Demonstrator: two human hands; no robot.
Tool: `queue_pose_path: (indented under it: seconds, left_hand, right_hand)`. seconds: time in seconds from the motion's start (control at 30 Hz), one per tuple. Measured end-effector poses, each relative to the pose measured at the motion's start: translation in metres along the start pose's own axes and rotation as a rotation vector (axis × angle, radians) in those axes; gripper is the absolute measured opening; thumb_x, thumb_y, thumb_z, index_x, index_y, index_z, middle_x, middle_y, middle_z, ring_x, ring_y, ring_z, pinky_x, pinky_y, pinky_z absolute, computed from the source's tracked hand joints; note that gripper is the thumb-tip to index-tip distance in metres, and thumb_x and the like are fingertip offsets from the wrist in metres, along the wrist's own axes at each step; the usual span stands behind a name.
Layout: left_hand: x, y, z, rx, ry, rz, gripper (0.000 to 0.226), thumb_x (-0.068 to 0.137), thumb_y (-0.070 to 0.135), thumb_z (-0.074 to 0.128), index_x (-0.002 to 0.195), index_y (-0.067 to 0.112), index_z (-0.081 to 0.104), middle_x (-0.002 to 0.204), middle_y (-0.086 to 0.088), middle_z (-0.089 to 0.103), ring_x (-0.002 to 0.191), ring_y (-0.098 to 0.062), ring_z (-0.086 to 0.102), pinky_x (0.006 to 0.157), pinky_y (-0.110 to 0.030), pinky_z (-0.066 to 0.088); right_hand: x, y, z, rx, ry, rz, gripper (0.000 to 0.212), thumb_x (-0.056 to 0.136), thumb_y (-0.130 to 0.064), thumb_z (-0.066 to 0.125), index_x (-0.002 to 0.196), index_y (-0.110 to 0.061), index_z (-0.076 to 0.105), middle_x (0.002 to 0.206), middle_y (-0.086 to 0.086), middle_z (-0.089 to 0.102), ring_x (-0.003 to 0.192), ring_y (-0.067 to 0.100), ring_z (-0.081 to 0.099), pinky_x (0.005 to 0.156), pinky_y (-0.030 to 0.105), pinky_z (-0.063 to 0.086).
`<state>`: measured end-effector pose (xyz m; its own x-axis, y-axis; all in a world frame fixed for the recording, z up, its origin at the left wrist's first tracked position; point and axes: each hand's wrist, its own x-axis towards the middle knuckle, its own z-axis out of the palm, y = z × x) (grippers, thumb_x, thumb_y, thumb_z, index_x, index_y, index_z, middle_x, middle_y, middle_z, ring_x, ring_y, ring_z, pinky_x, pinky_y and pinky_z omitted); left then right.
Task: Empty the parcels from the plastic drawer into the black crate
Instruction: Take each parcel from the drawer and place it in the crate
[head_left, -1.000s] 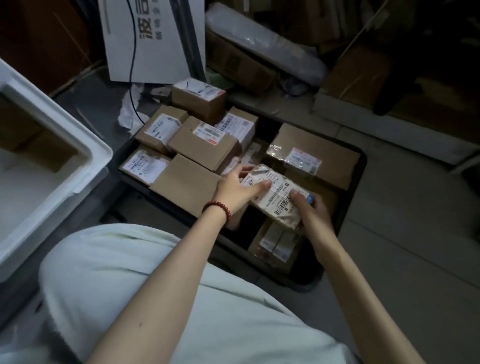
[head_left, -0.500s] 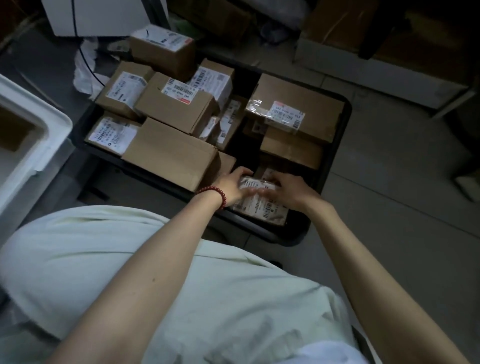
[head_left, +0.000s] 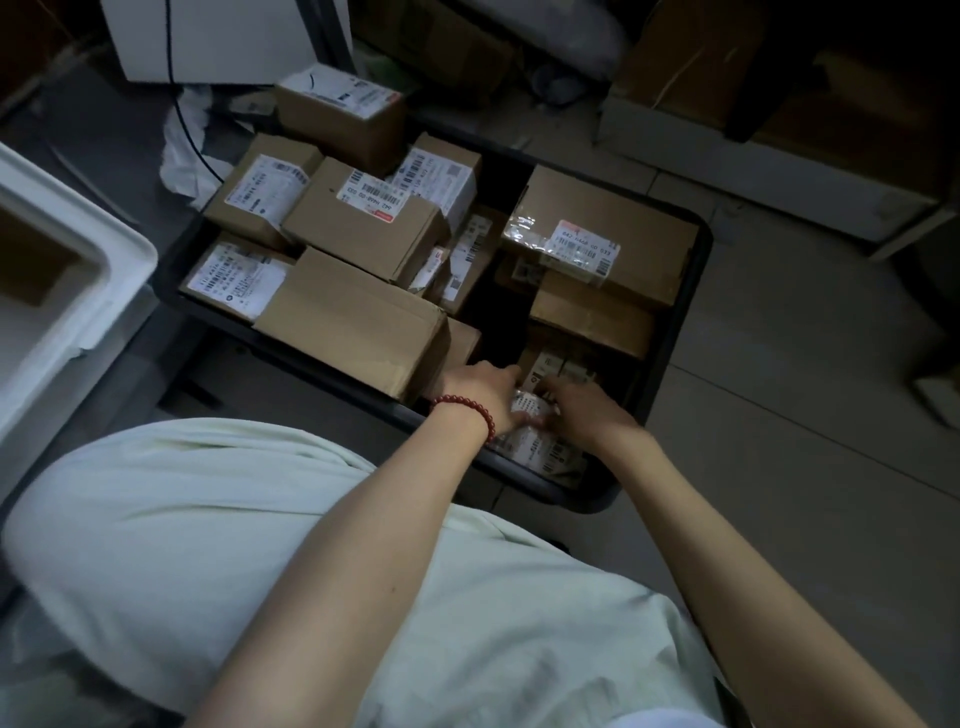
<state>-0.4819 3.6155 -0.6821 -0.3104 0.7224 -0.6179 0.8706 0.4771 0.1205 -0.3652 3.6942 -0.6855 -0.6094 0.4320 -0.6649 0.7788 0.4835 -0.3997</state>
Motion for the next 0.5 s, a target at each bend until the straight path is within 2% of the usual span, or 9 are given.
queue_pose_path:
  seconds: [0.07, 0.17, 0.3, 0.4, 0.5]
  left_hand:
    - [-0.003, 0.003, -0.001, 0.081, 0.084, 0.01, 0.058, 0.09, 0.057, 0.05, 0.133, 0.019, 0.044, 0.125, -0.009, 0.055, 0.116, -0.028, 0.053, 0.081, -0.036, 0.046]
    - [-0.011, 0.002, -0.004, 0.052, 0.243, 0.024, 0.051, 0.093, 0.052, 0.047, 0.13, 0.018, 0.047, 0.126, -0.007, 0.054, 0.117, -0.028, 0.049, 0.077, -0.034, 0.038]
    - [-0.029, -0.002, -0.019, -0.014, 0.475, -0.016, 0.044, 0.093, 0.047, 0.046, 0.128, 0.02, 0.051, 0.121, -0.004, 0.058, 0.117, -0.027, 0.048, 0.085, -0.038, 0.039]
    - [-0.046, -0.019, -0.042, -0.046, 0.638, -0.106, 0.039, 0.092, 0.046, 0.044, 0.121, 0.021, 0.056, 0.117, -0.001, 0.061, 0.114, -0.023, 0.049, 0.088, -0.039, 0.036]
    - [-0.073, -0.053, -0.066, -0.109, 0.778, -0.276, 0.035, 0.092, 0.048, 0.044, 0.112, 0.025, 0.059, 0.112, 0.003, 0.064, 0.11, -0.021, 0.052, 0.086, -0.037, 0.036]
  right_hand:
    - [-0.001, -0.001, 0.0, -0.058, 0.025, 0.012, 0.046, 0.094, -0.037, 0.059, 0.136, -0.025, 0.046, 0.132, 0.009, 0.055, 0.116, 0.027, 0.056, 0.088, 0.036, 0.05]
    - [-0.005, -0.006, -0.006, -0.137, 0.154, 0.006, 0.041, 0.097, -0.035, 0.051, 0.137, -0.024, 0.044, 0.129, 0.009, 0.054, 0.113, 0.027, 0.056, 0.084, 0.038, 0.052]
    - [-0.011, -0.014, -0.022, -0.112, 0.344, -0.096, 0.035, 0.099, -0.035, 0.045, 0.133, -0.026, 0.045, 0.125, 0.004, 0.057, 0.106, 0.023, 0.057, 0.076, 0.034, 0.05]
    - [-0.013, -0.03, -0.039, -0.148, 0.448, -0.18, 0.033, 0.097, -0.038, 0.047, 0.129, -0.027, 0.05, 0.122, -0.001, 0.059, 0.101, 0.018, 0.058, 0.069, 0.028, 0.043]
    - [-0.015, -0.059, -0.056, -0.218, 0.51, -0.273, 0.041, 0.096, -0.047, 0.045, 0.132, -0.028, 0.05, 0.123, -0.001, 0.057, 0.103, 0.018, 0.057, 0.074, 0.033, 0.05]
